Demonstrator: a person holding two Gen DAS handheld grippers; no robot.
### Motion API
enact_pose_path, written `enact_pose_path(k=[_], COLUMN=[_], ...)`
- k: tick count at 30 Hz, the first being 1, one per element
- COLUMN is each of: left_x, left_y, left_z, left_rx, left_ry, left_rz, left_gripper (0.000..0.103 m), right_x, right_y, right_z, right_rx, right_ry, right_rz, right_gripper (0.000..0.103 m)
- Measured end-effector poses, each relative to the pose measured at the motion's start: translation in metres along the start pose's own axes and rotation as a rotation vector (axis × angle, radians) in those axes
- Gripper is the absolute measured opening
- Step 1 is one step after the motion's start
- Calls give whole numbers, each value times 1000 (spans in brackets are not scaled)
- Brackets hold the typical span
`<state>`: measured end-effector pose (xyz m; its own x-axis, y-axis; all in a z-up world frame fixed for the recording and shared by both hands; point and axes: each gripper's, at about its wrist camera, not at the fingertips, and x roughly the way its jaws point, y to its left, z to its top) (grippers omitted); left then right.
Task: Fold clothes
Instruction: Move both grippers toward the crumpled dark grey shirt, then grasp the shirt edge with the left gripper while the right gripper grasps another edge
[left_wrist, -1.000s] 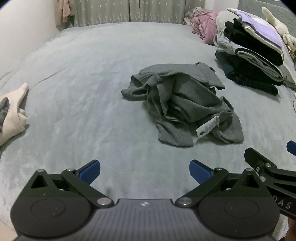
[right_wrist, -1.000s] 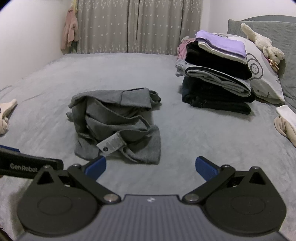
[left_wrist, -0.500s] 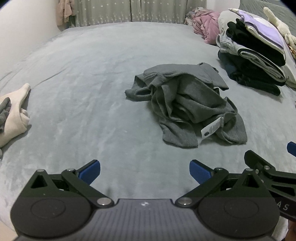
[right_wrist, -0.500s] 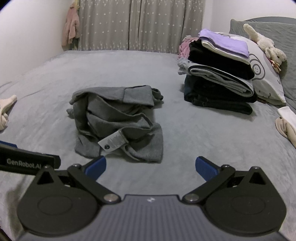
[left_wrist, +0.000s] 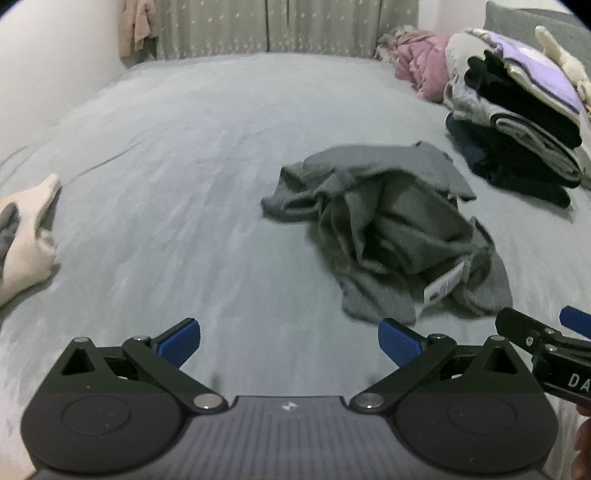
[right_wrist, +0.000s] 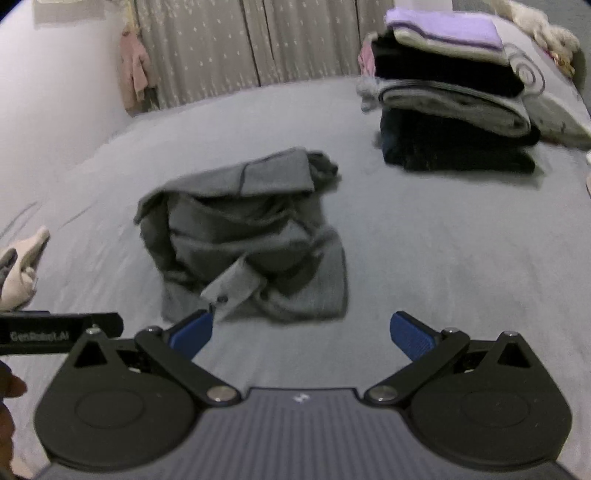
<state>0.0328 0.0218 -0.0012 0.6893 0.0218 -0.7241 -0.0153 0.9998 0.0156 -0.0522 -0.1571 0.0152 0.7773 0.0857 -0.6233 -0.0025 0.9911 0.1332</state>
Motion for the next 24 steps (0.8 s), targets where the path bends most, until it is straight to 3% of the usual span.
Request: enact_pose_path(k=[4, 9, 12, 15, 17, 18, 20, 22, 24], left_x=[12, 34, 45, 54, 61, 64, 69, 68, 61], left_y=[2, 3, 0, -6, -9, -11, -11, -8, -7], left_z=[4, 12, 17, 20, 22, 22, 23, 23, 23], left_rx=[21, -34, -43, -41, -57, -68, -117, -176, -195], left_ry=[-88, -71, -56, -46, -34, -29, -15, -14, -35], left_rz=[3, -64, -103, -132, -156, -166, -189, -214, -206], left_gripper=[102, 101, 97, 81, 59, 54, 25, 14, 10], right_x=[13, 32, 44, 53, 58, 61, 64, 62, 55], right_y=[-2, -3, -7, -6, -1, 2, 8, 6, 1], right_z=[6, 4, -1, -2, -2, -2, -1, 3, 6], right_rx=[0, 21, 56, 84, 87, 82, 71, 96, 120], right_ry=[-7, 2, -19, -44, -46, -48, -51, -57, -83], right_rz=[49, 125, 159, 223, 244, 246, 233, 246, 256], right_gripper=[90, 68, 66, 65, 65, 65, 49, 11, 5])
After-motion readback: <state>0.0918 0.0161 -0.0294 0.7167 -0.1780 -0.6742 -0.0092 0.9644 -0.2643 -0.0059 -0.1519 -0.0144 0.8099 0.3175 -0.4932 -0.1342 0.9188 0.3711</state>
